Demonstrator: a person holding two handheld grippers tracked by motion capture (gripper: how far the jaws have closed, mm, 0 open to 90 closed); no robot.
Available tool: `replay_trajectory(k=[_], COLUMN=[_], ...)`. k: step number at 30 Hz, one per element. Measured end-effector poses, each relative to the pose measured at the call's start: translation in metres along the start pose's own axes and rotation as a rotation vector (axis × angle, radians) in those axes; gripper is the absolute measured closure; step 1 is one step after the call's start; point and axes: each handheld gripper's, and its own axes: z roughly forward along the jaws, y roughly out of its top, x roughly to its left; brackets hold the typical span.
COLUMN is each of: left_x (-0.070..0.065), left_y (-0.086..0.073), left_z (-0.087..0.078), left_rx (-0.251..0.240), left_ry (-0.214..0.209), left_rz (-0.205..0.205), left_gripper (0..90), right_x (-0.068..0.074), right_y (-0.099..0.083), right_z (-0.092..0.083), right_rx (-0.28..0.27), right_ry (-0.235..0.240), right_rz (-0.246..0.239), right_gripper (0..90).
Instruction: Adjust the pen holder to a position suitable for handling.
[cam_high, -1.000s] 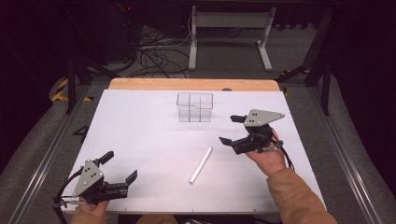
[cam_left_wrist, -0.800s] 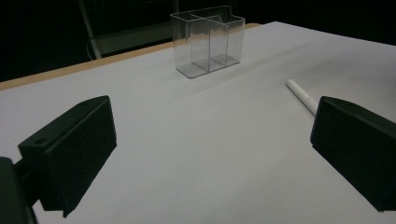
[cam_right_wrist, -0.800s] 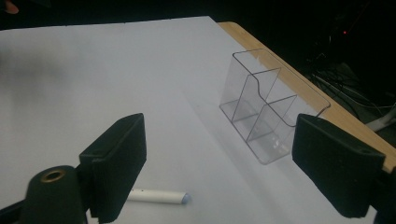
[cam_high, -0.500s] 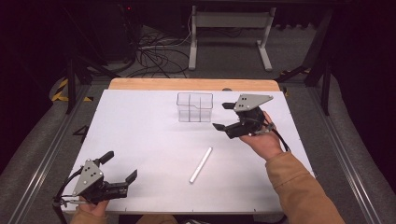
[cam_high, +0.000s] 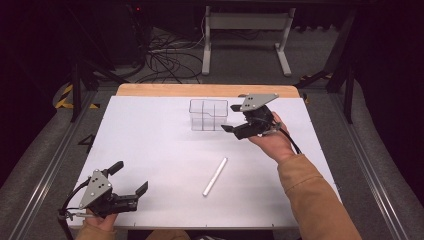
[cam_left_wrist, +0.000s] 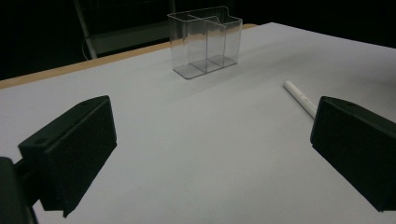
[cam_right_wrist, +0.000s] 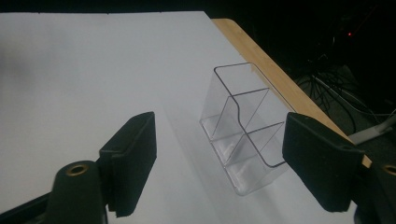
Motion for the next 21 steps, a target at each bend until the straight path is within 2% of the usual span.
replay_trajectory(k=[3, 5, 6, 13, 20, 21], left_x=[0.001, 0.001, 0.002, 0.002, 0.002, 0.002], left_y=[0.0, 0.0, 0.0, 0.001, 0.0, 0.0], left_z=[0.0, 0.0, 0.001, 0.001, 0.003, 0.003], left_rx=[0.0, 0.001, 0.0, -0.001, 0.004, 0.004], left_ry=[0.0, -0.003, -0.005, -0.011, -0.007, -0.007], left_rz=[-0.002, -0.003, -0.005, -0.006, -0.001, 0.0], left_gripper=[1.1, 1.1, 1.1, 1.2, 1.3, 1.3], right_x=[-0.003, -0.006, -0.008, -0.01, -0.012, -0.011], right_y=[0.003, 0.004, 0.006, 0.014, 0.018, 0.018], right_z=[0.012, 0.018, 0.025, 0.049, 0.066, 0.07], right_rx=[0.05, 0.059, 0.084, 0.156, 0.179, 0.186], right_ry=[0.002, 0.003, 0.005, 0.0, -0.02, -0.031], right_rz=[-0.026, -0.036, -0.045, -0.098, -0.109, -0.091], right_gripper=[29.4, 31.1, 32.4, 37.7, 41.2, 41.7])
